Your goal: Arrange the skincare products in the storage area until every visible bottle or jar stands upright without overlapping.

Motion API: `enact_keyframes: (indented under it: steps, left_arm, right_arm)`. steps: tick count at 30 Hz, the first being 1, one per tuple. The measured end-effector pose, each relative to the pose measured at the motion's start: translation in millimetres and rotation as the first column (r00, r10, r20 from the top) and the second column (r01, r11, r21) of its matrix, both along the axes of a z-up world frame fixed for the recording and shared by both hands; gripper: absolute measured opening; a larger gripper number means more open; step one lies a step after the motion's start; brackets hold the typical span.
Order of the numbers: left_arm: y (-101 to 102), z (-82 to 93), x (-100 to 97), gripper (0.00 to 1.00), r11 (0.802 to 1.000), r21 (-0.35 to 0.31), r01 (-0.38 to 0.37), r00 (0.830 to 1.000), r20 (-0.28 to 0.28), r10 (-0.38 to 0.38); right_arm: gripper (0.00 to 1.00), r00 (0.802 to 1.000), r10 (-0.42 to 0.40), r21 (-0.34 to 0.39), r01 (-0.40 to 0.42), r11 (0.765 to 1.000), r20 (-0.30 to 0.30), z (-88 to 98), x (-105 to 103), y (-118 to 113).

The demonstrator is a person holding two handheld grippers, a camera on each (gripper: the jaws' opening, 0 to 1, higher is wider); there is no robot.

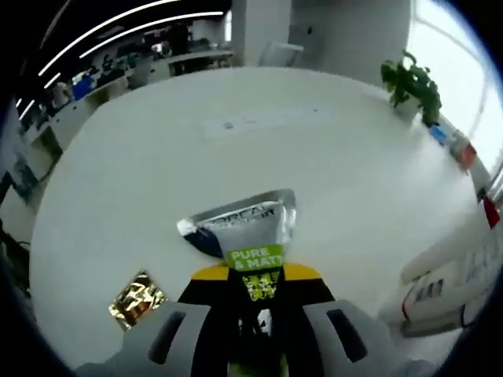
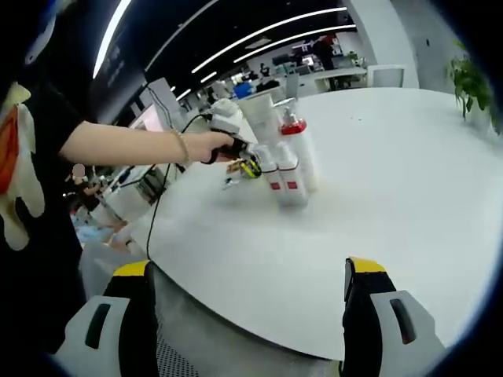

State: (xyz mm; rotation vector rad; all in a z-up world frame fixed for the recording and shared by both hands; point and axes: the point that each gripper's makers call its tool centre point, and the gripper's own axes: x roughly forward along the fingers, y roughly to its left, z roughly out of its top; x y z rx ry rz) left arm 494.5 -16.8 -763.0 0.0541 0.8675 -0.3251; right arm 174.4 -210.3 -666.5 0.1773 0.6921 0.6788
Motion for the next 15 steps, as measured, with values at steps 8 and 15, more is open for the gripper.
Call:
enact_keyframes:
  steps: [8,15]
  left_arm:
    - [2,15.1,-15.0,0.13,1.000,0.006,0.019,0.999,0.039,-0.019]
    - [6,34.1,-18.8,0.13,1.000,-0.003,0.021,0.997,0.078,-0.021]
  right_arm:
    - [1.00,1.000,0.012,0.000,-0.012,1.000,0.010,1.3,0,1]
    - [1.00,0.999,0.028,-0.010,-0.027,1.000,0.025,2.6,-1,4]
